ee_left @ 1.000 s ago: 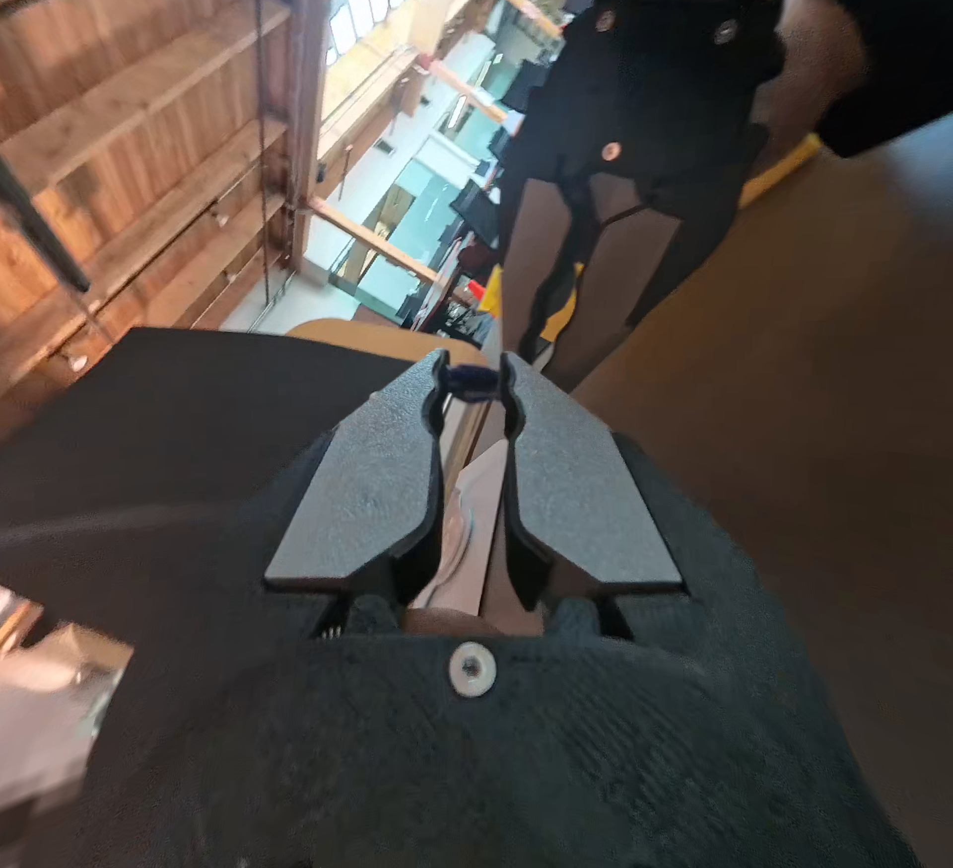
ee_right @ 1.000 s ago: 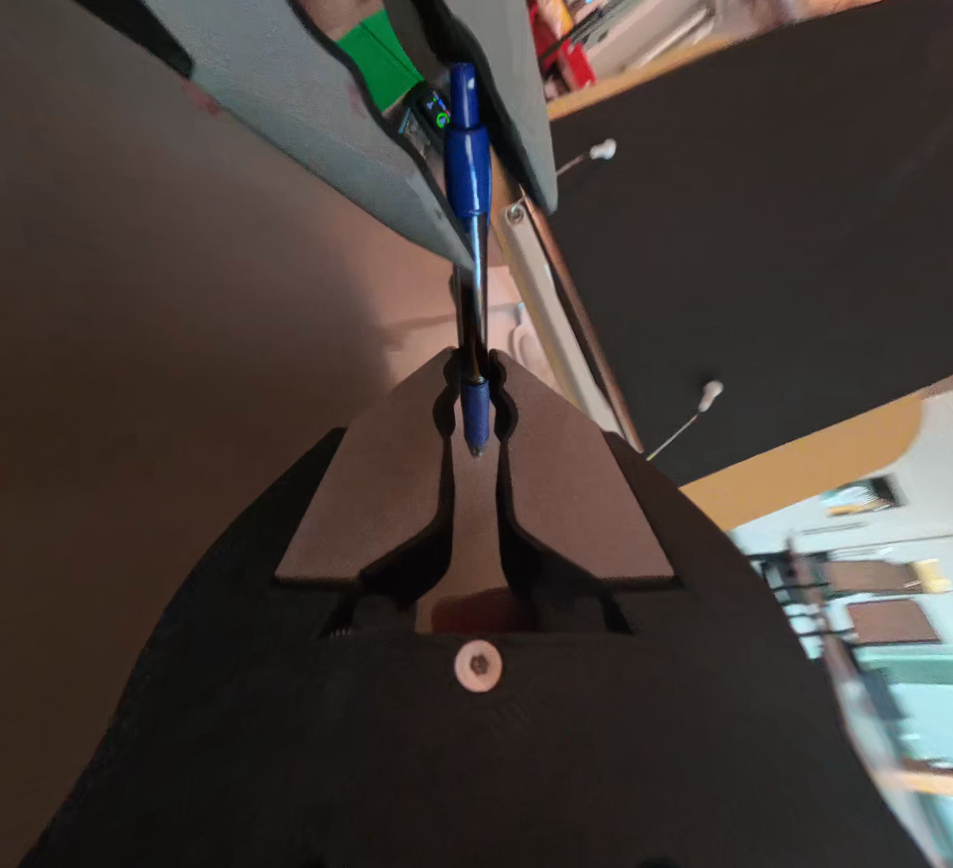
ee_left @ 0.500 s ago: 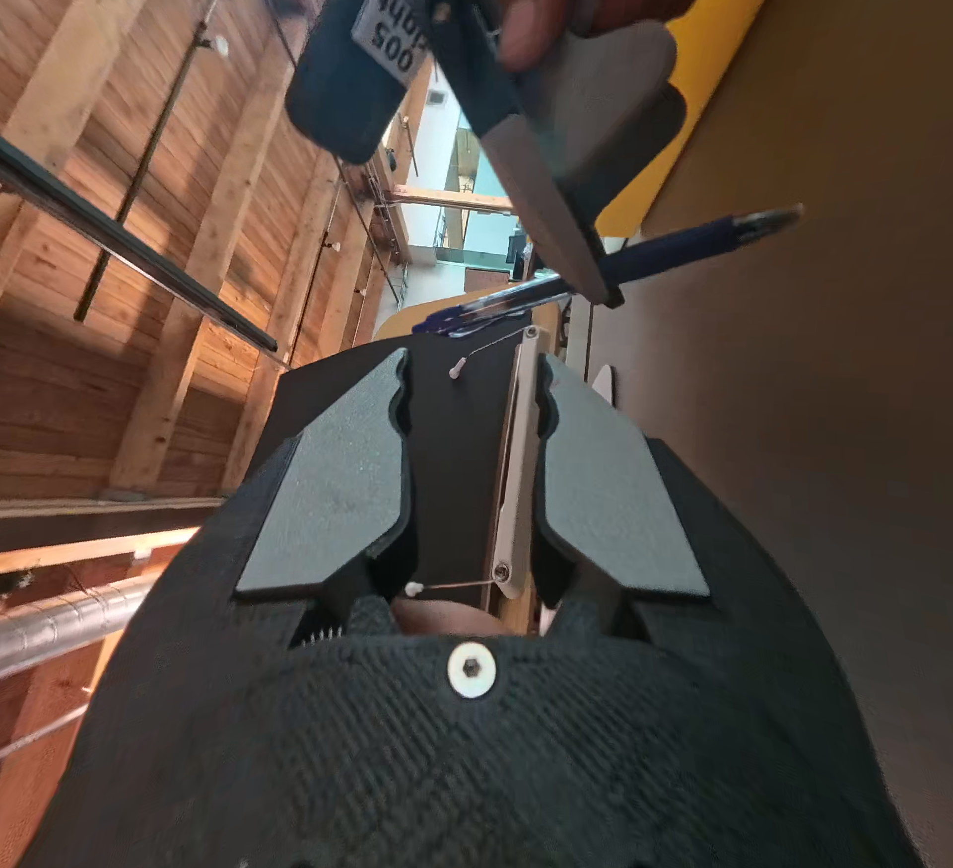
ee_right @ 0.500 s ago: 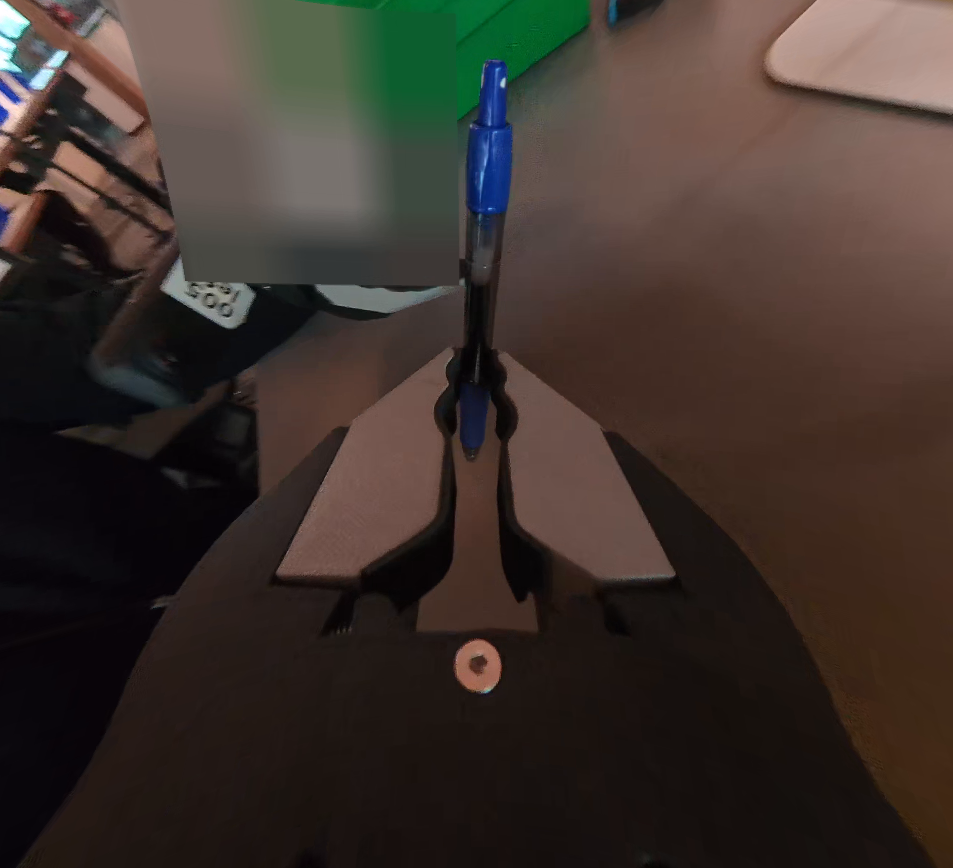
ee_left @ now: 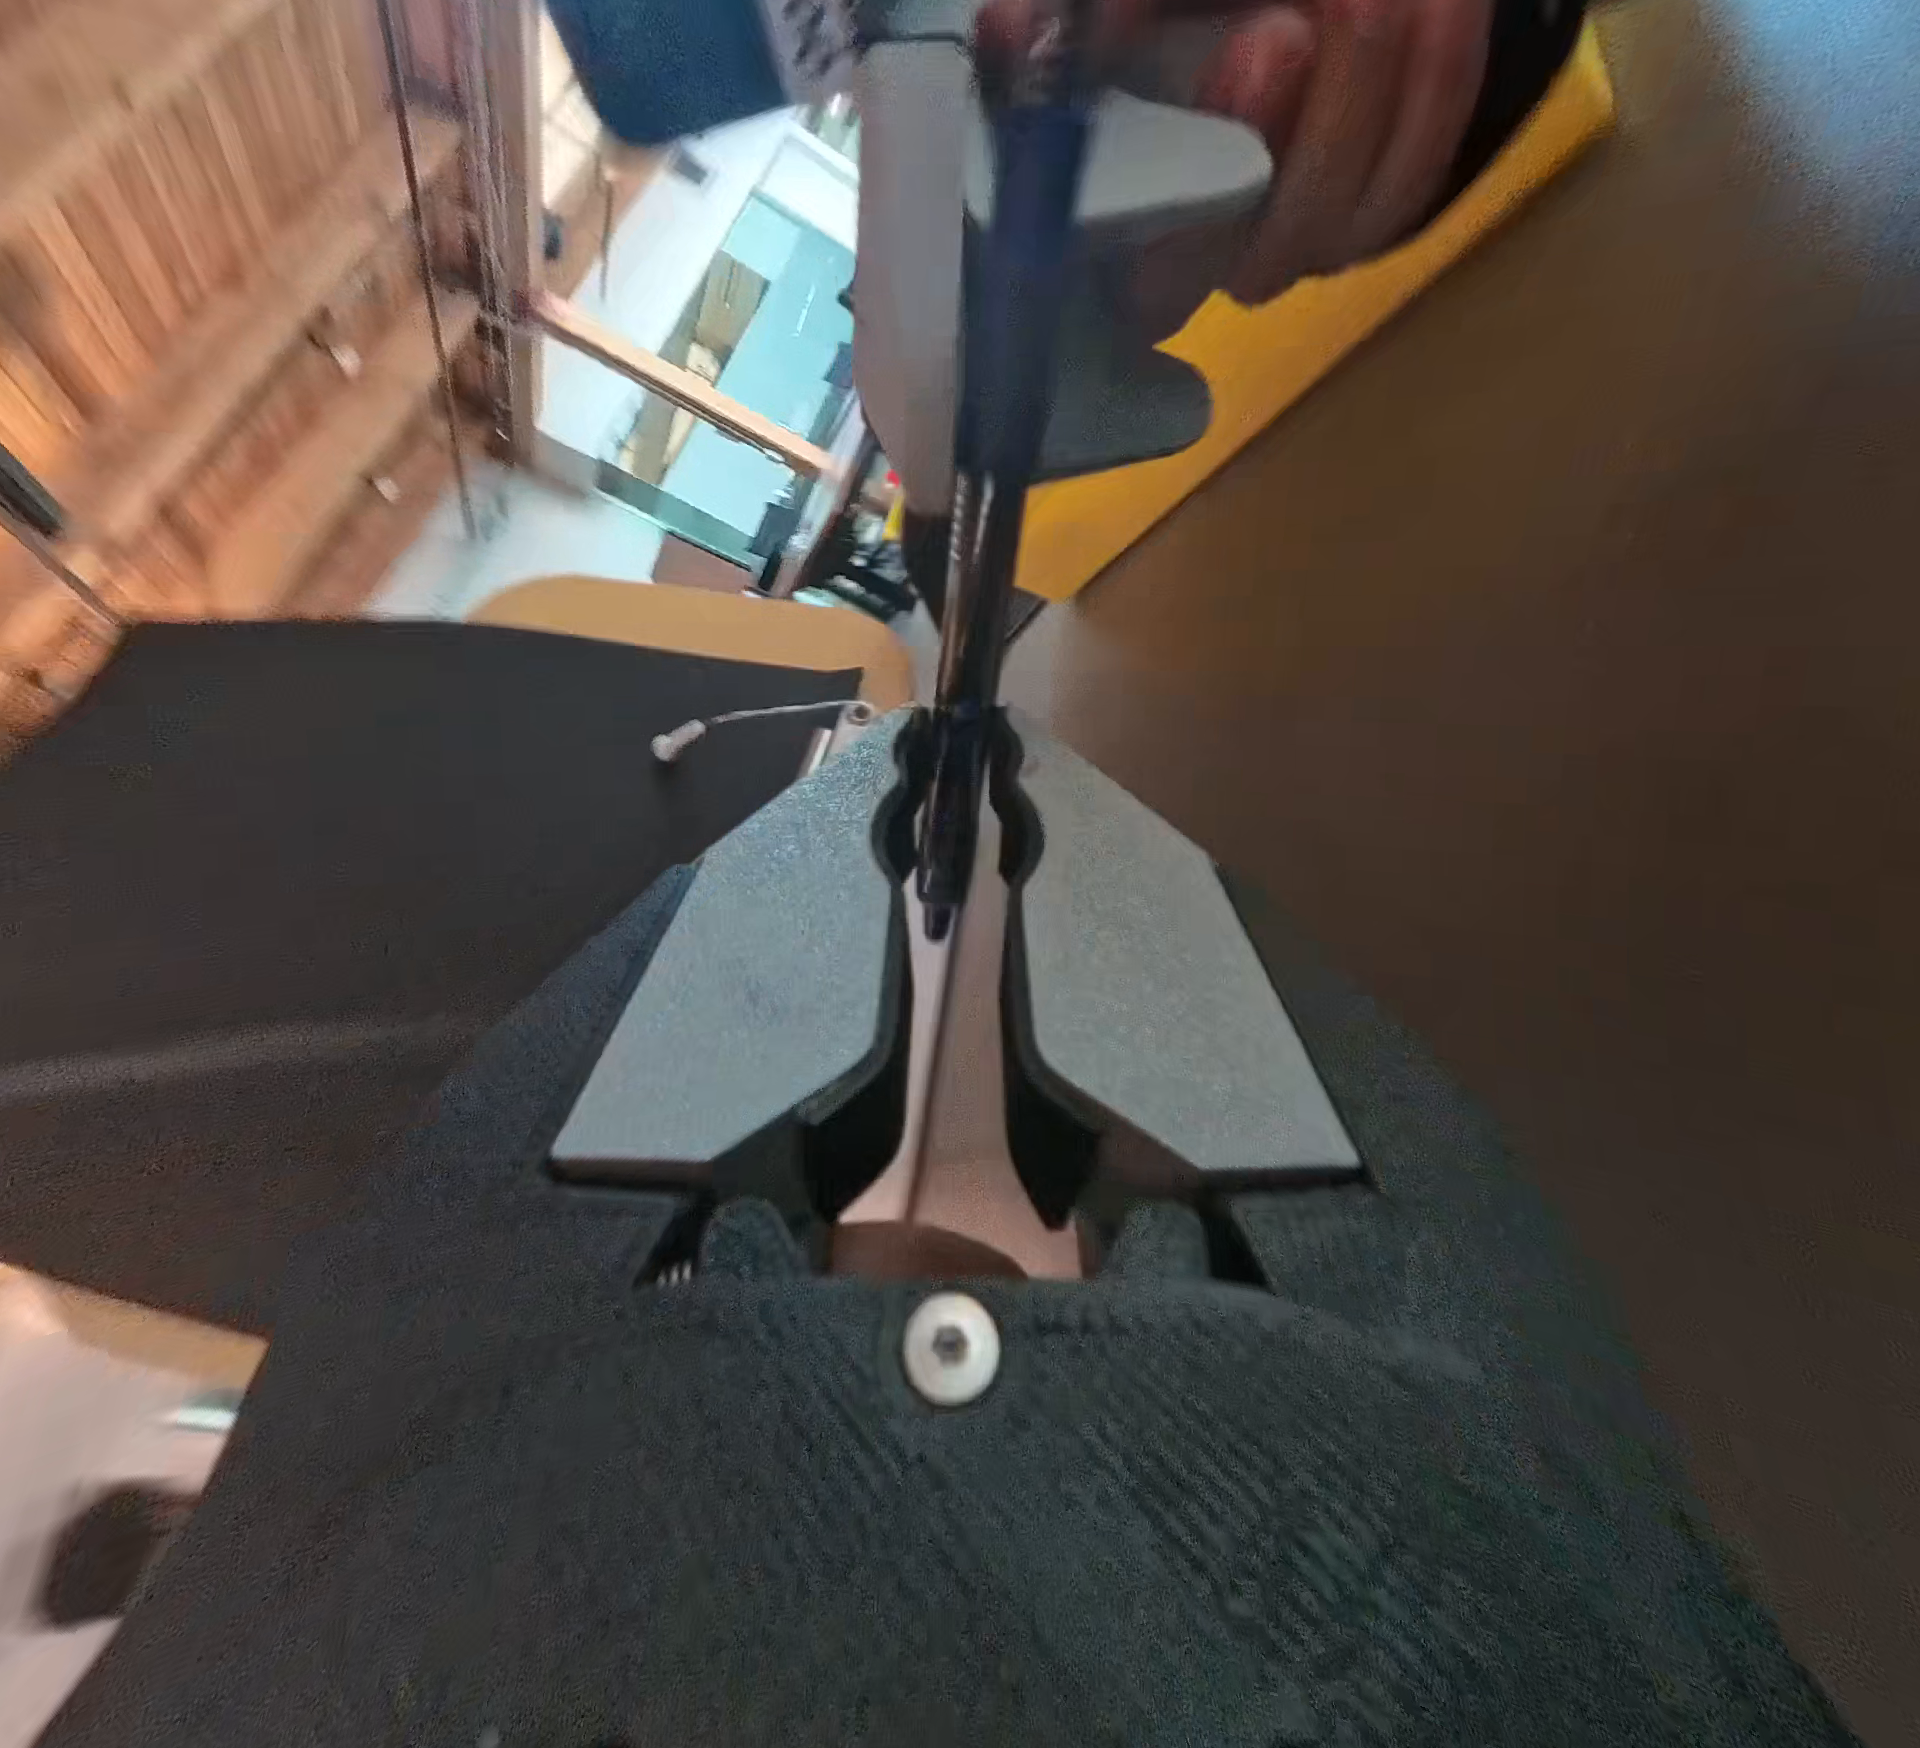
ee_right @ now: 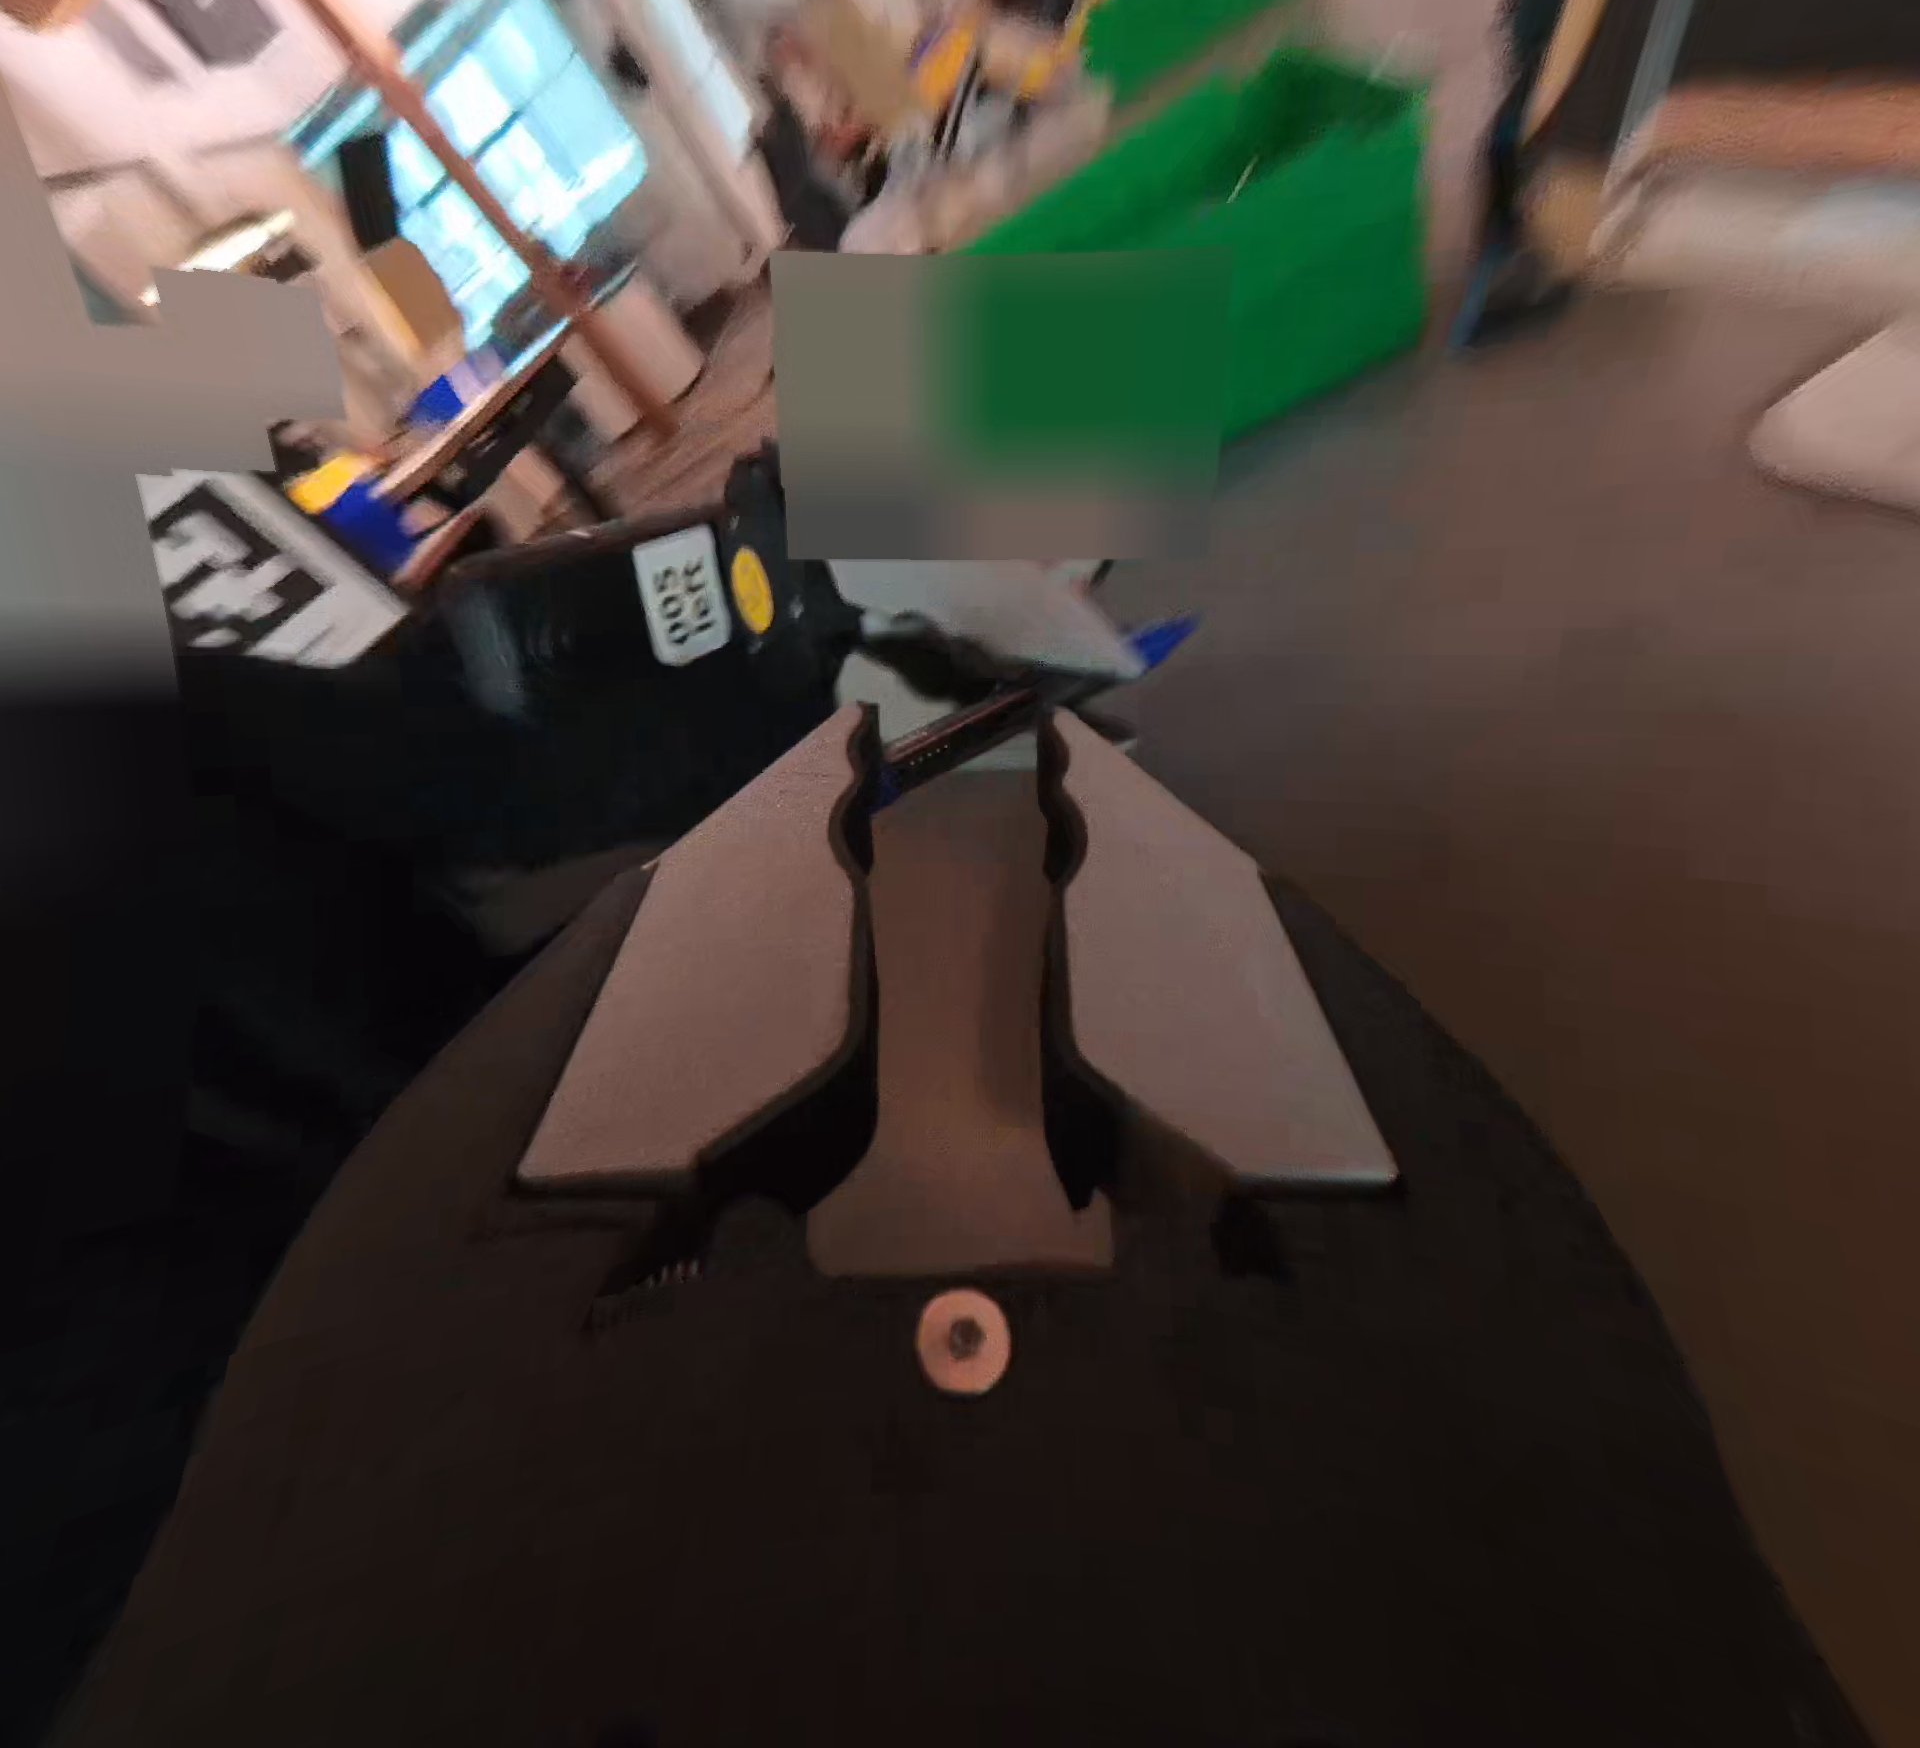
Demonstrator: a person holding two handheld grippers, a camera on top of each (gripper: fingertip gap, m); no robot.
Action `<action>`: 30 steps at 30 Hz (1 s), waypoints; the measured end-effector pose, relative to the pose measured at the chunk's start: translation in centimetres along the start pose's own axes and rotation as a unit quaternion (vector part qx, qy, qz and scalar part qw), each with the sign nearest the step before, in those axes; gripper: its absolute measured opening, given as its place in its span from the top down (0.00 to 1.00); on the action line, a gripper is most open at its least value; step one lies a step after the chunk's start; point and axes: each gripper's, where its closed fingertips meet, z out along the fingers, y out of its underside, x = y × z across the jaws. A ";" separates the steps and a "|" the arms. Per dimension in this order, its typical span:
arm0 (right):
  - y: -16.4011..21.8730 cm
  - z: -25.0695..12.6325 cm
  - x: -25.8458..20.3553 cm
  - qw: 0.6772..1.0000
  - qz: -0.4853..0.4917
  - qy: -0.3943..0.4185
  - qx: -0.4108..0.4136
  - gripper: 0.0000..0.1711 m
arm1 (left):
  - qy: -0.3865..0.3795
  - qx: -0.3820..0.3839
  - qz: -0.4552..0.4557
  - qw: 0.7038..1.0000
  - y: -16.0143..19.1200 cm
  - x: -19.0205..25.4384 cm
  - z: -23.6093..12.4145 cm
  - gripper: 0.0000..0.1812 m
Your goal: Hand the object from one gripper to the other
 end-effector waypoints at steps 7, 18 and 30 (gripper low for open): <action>-4.8 -3.7 0.4 0.981 -0.104 0.068 0.146 0.73 | -0.001 0.025 -0.270 0.962 0.6 -3.0 0.0 0.96; -2.6 0.5 1.9 0.940 -0.276 0.190 0.066 0.94 | 0.105 -0.003 -0.392 0.914 1.1 0.9 1.6 0.96; -3.8 -2.8 7.3 0.712 -0.508 0.484 -0.044 0.95 | 0.018 0.006 -0.419 0.908 2.2 -2.5 1.1 0.78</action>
